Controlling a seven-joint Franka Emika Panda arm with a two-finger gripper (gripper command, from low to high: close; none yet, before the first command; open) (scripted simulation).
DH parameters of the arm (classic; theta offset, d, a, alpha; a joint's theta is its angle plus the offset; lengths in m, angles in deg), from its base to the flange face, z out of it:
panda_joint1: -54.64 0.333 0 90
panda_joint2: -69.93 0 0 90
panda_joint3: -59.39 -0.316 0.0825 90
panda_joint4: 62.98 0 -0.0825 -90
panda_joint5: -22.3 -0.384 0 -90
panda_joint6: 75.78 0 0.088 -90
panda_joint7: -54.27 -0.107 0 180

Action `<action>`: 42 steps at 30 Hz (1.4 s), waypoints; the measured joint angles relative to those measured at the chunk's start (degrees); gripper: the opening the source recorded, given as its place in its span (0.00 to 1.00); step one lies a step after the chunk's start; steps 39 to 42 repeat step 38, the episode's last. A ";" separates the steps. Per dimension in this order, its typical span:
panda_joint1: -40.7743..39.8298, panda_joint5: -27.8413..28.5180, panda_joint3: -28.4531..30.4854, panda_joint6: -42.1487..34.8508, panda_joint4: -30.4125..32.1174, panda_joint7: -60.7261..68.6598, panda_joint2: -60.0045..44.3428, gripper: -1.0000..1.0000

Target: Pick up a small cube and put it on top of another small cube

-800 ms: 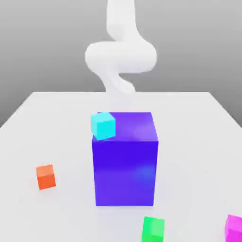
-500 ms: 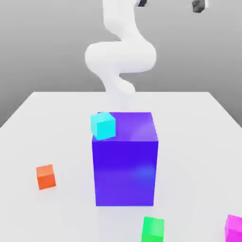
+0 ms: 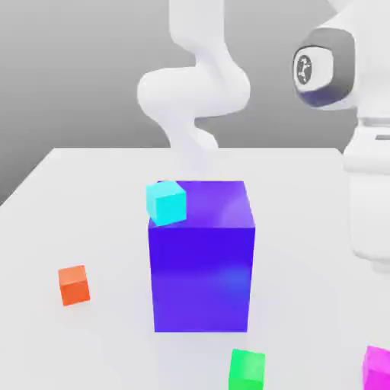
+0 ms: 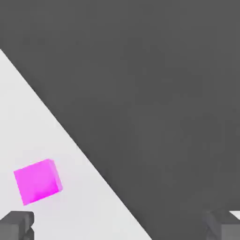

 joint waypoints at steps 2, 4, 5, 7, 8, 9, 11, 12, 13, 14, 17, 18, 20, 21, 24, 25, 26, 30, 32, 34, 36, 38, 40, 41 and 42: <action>0.79 1.17 -0.84 1.03 -0.37 1.63 -4.21 0.50; 1.78 2.55 -1.55 2.04 -0.76 3.19 -8.43 0.50; 2.34 3.29 -1.83 2.53 -0.95 3.92 -10.55 0.50; 3.36 4.68 -1.92 4.16 -1.51 4.70 -14.76 0.50; 3.79 5.23 -1.60 5.49 -1.92 4.59 -16.84 0.50; 4.16 5.77 -1.22 6.95 -2.37 4.35 -18.91 0.50; 4.89 6.54 -0.39 9.67 -3.19 3.90 -22.56 0.00; 4.89 6.54 -0.39 9.67 -3.19 3.90 -22.56 0.00; 4.89 6.54 -0.39 9.66 -3.19 3.90 -22.56 0.00; 4.89 6.54 -0.39 9.64 -3.19 3.90 -22.55 0.00; 5.04 6.68 -0.21 10.18 -3.37 3.81 -23.34 0.00; 4.93 6.55 -0.37 9.69 -3.22 3.91 -22.71 0.00; 4.45 5.81 -1.02 7.34 -2.51 4.47 -19.65 0.00; 4.16 5.31 -1.41 5.89 -2.07 4.82 -17.75 0.00; 1.74 2.78 -0.02 3.43 1.11 2.55 -11.91 0.00; 0.57 1.72 1.19 3.13 2.65 0.84 -10.00 0.00; -0.55 0.70 2.50 2.90 4.20 -0.94 -8.16 0.00; -4.83 -2.60 7.90 2.35 10.29 -8.56 -1.43 0.00; -5.78 -3.47 8.94 4.80 11.38 -10.02 -2.78 0.00; -6.15 -4.03 9.03 8.35 11.48 -10.14 -6.23 0.00; -6.30 -4.20 8.94 9.94 11.44 -10.11 -7.86 1.00; -6.30 -4.20 8.94 9.94 11.44 -10.11 -7.86 1.00; -6.30 -4.20 8.94 9.94 11.44 -10.11 -7.86 1.00; -6.30 -4.20 8.94 9.94 11.44 -10.11 -7.86 1.00; -6.30 -4.20 8.94 9.94 11.44 -10.11 -7.86 1.00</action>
